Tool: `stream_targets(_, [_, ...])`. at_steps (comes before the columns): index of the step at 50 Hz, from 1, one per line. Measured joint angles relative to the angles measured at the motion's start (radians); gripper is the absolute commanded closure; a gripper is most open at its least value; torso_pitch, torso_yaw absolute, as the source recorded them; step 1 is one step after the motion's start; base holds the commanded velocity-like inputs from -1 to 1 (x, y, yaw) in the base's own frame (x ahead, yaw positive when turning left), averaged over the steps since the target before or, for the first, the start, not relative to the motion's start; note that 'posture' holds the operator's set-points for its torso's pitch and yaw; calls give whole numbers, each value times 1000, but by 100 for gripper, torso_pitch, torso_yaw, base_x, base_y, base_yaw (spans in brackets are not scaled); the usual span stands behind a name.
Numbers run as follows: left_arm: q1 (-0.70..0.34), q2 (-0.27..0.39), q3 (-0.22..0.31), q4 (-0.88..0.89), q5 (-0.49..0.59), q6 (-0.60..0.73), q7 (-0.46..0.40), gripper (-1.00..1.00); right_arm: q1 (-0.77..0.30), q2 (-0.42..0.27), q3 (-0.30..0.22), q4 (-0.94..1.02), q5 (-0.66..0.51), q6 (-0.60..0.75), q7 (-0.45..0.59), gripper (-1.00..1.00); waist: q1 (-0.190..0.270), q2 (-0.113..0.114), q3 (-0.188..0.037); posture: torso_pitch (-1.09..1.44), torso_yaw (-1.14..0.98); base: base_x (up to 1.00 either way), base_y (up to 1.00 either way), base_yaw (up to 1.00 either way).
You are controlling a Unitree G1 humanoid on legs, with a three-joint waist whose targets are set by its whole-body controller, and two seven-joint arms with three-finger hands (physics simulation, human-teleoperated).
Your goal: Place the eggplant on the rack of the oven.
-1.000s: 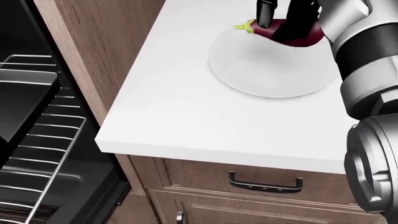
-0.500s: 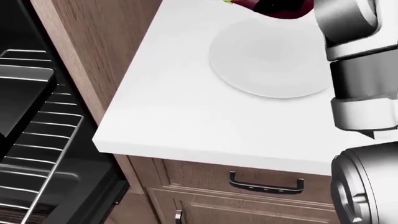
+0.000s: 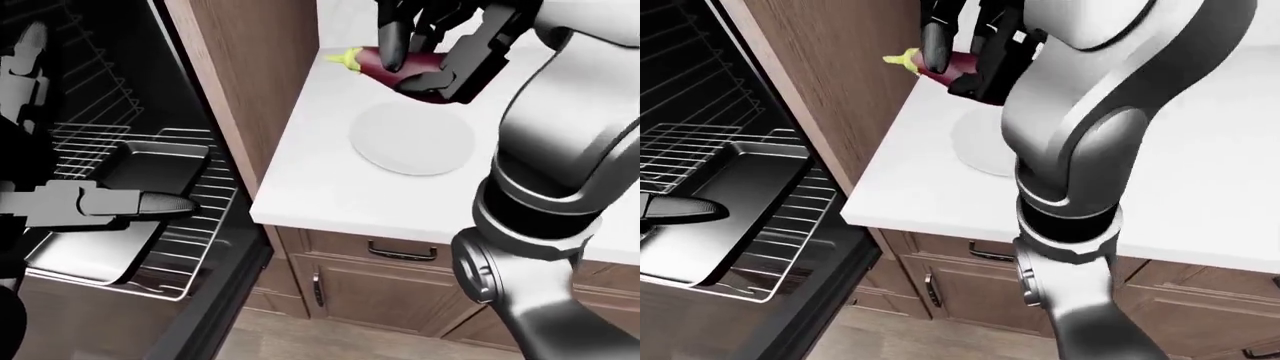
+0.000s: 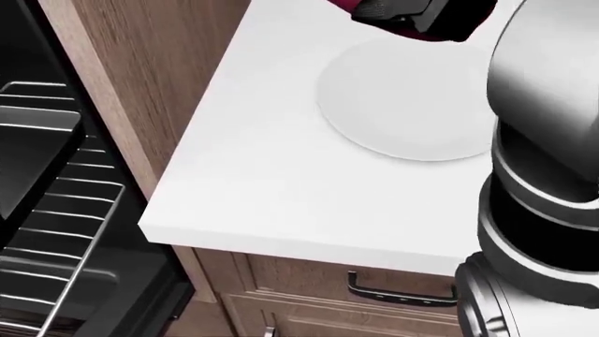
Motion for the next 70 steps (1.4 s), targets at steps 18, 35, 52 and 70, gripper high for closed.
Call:
stream_targets(18, [14, 32, 5, 15, -57, -30, 44, -100, -65, 9, 75, -154, -138, 188, 173, 70, 15, 15, -8, -3, 8, 0, 0, 0])
stream_targets(35, [30, 42, 15, 11, -71, -37, 49, -100, -70, 10, 136, -166, -112, 274, 173, 73, 66, 17, -10, -3, 16, 0, 0, 0])
stream_targets(52, [23, 44, 4, 20, -62, -39, 48, -100, -94, 68, 142, -135, -112, 274, 173, 74, 155, 9, -18, -3, 24, 0, 0, 0])
stream_targets(70, [37, 24, 15, 7, -39, -24, 26, -100, -243, 178, 65, -11, -120, 154, 173, 76, 290, 18, -35, -3, 33, 0, 0, 0])
